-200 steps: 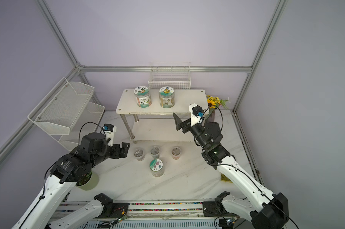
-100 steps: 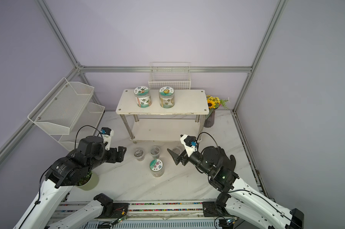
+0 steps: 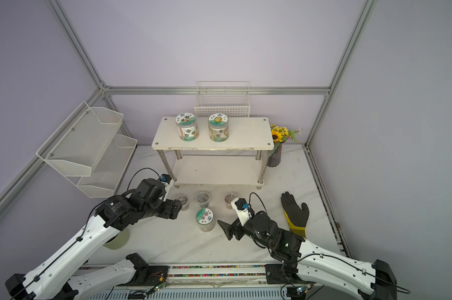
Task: Place the seed container on the shelf
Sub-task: Pick up the seed jar at the center of the board.
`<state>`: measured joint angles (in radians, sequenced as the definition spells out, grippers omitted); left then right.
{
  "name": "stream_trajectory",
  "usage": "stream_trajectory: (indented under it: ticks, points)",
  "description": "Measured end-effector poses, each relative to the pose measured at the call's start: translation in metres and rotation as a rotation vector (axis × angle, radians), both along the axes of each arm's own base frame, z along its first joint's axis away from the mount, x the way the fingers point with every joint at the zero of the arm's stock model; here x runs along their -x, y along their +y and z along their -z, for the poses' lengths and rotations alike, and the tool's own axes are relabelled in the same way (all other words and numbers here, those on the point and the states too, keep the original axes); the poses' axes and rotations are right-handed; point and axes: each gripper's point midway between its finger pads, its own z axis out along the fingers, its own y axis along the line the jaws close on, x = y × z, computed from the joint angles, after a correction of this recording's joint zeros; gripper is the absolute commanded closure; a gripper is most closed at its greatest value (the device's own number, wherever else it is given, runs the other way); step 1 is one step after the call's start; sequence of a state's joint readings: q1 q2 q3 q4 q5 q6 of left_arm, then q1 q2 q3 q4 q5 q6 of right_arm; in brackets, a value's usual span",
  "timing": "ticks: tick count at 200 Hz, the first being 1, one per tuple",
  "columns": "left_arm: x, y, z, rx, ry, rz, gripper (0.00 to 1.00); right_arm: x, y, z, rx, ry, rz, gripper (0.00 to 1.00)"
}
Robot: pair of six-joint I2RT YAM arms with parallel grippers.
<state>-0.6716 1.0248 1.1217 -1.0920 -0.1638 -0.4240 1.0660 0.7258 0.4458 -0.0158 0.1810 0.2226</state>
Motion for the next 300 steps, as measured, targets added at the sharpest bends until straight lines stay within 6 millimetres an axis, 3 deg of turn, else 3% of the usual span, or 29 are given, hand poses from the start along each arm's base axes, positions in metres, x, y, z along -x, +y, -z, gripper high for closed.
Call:
stream_trajectory:
  ticks: [71,109,137,235,300]
  points:
    - [0.001,-0.061,0.041,0.0,0.103,0.086,0.01,0.013,-0.007,0.035,0.017,0.1,0.077,0.03]
    - [0.009,-0.089,0.077,-0.059,0.194,0.126,0.0,0.02,-0.011,0.042,0.009,0.14,0.107,0.03]
    - [0.007,-0.096,0.091,-0.083,0.229,0.116,0.0,0.026,-0.012,0.044,0.011,0.15,0.111,0.03]
    - [-0.007,-0.115,0.111,-0.134,0.284,0.102,0.0,0.033,-0.013,0.047,0.024,0.147,0.117,0.03]
    - [-0.007,-0.113,0.123,-0.191,0.324,0.098,0.0,0.036,-0.012,0.057,0.054,0.153,0.104,0.03]
